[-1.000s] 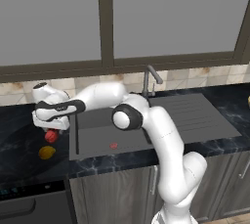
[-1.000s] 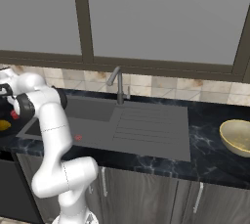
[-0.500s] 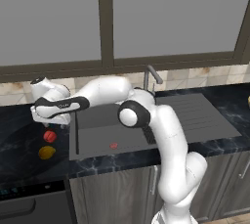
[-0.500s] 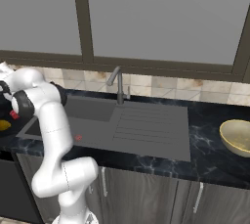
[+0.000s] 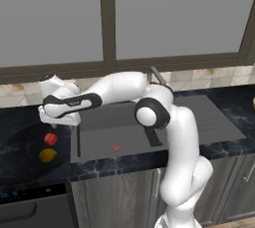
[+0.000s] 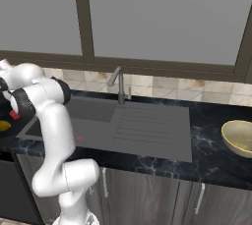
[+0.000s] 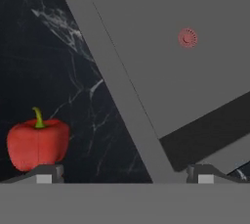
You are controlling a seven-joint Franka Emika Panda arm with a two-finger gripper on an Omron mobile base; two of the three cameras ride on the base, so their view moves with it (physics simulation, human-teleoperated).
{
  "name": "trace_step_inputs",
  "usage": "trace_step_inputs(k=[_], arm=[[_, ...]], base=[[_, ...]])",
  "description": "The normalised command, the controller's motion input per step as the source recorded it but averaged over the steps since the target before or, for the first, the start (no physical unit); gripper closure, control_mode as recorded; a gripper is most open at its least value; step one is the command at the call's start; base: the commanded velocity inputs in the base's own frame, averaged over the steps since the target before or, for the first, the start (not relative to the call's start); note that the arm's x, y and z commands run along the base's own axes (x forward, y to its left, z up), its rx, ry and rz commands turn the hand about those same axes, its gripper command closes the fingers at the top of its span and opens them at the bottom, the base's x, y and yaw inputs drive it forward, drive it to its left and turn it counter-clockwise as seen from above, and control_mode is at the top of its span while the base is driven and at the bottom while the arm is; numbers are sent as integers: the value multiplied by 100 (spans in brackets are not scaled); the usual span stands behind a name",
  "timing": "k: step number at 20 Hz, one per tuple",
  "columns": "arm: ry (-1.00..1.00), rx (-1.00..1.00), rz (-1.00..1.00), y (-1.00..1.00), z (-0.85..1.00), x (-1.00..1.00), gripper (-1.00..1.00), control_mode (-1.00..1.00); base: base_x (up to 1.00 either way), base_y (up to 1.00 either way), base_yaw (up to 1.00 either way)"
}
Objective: Remove the bell pepper and lemon from the sink. Then move the bowl and cup from the counter to the sink for washing.
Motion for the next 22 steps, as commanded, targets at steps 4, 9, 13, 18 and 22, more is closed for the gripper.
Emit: trace_step_inputs(k=[4,9,13,18,22], arm=[[-10,11,0,-52,15,-44,-100,-100],[-21,11,0,-55,13,-42,-100,-100],[-19,3,0,-51,19,-33,-100,-100],[-4,1,2,-52,22,-27,-100,-100],[0,0,6,-49,28,-18,-100,-100]], base=[[0,0,0],[0,0,0],[0,0,0],[0,0,0],[0,0,0]])
